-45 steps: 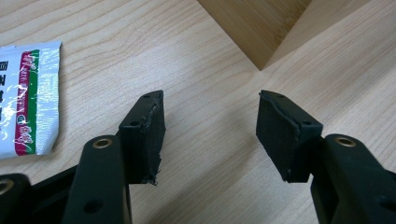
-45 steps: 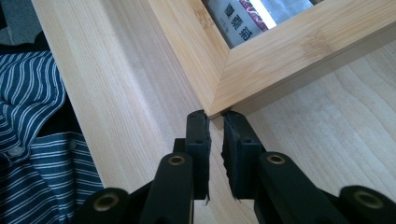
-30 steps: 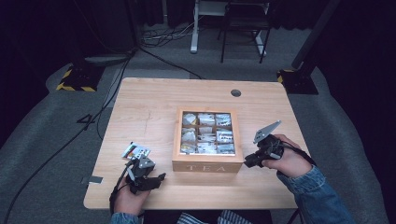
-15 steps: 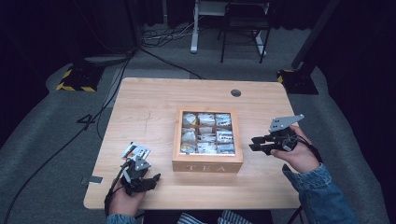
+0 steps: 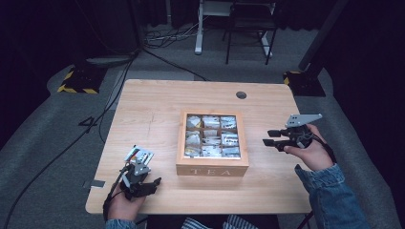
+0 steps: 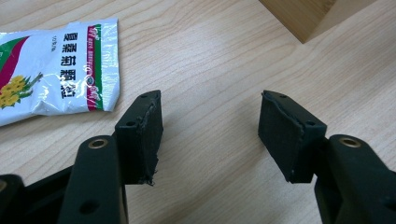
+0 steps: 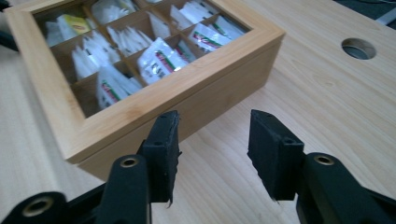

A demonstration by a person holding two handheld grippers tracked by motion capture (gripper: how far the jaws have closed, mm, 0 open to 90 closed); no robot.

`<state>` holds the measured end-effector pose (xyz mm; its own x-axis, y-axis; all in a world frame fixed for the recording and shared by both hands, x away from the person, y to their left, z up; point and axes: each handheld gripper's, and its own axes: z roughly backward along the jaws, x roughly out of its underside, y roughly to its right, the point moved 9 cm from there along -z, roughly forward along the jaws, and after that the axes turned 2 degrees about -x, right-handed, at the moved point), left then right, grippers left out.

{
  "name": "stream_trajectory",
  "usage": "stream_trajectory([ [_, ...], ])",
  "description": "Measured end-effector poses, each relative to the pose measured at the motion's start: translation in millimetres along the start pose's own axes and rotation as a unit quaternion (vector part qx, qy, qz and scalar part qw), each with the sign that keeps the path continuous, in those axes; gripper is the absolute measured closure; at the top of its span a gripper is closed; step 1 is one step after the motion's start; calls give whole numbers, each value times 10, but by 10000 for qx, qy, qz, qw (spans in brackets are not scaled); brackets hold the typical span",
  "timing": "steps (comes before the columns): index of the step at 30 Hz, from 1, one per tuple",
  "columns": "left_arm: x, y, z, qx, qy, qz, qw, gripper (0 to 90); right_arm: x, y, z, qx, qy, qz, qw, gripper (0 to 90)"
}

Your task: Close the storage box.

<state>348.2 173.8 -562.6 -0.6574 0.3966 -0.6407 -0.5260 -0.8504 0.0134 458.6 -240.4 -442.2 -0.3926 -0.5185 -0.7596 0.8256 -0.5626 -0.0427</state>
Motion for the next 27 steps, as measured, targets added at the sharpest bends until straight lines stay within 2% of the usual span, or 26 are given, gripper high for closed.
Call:
stream_trajectory([
  [3,0,-1,-1,2,22,33,10000,407,41,128,-28,206,32,32,9998,466],
  [7,3,-7,-1,20,40,32,10000,404,120,286,-59,361,15,-88,9993,430],
  [12,3,-5,-1,27,48,23,10000,402,290,485,-122,503,-153,-357,9980,395],
  [14,1,-6,-4,0,40,23,10000,396,429,608,-172,635,-373,-441,9963,390],
  [18,-1,-10,-5,-7,44,8,10000,394,527,695,-220,765,-434,-474,9950,364],
  [20,0,-6,-7,3,53,37,10000,393,602,746,-253,833,-560,-497,9937,357],
  [27,-2,-17,-15,-28,98,-38,9999,386,775,815,-406,740,-624,-627,9933,346],
])
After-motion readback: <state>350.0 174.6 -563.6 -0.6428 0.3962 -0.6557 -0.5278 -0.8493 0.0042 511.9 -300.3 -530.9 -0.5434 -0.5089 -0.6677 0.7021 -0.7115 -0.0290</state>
